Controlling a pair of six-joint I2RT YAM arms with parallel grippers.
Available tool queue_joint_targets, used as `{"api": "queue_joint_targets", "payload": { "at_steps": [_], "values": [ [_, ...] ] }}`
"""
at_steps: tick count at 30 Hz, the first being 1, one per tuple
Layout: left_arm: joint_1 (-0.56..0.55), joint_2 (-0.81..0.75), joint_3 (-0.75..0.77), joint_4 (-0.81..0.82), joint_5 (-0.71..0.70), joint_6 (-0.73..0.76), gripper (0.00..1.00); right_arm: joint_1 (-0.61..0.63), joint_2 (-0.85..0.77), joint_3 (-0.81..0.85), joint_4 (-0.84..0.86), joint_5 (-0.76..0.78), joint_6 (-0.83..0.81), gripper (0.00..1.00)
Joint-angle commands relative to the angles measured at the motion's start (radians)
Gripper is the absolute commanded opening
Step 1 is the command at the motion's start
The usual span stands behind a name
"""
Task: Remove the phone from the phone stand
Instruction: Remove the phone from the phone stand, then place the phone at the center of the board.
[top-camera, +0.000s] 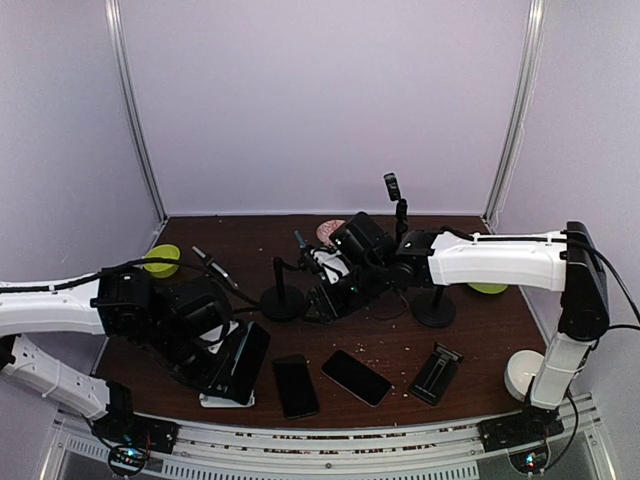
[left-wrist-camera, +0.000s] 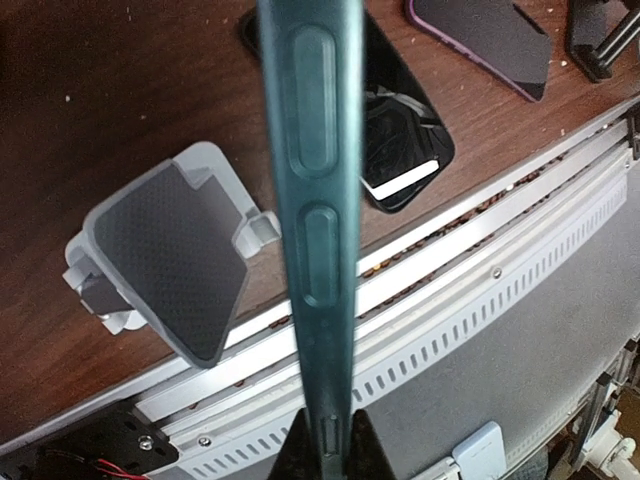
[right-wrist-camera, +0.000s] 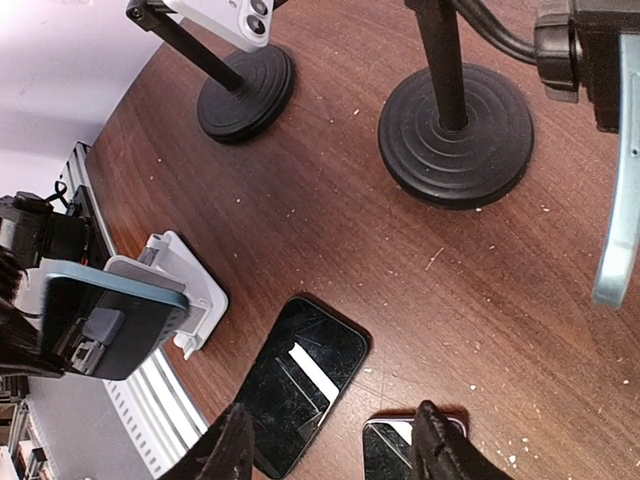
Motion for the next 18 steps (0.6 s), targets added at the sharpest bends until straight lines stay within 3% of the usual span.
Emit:
{"api": "queue_joint_targets", "payload": {
  "at_steps": [1,18],
  "values": [
    [0.032,-0.047,0.075,0.002,-0.051,0.089,0.00,0.002,-0.053,0.026,-0.003,0.052,-0.012,0.54],
    [0.389,-0.079,0.192,-0.050,-0.106,0.430,0.00,-0.043,-0.224,-0.082,0.088,0.197,0.009,0.54]
  ]
}}
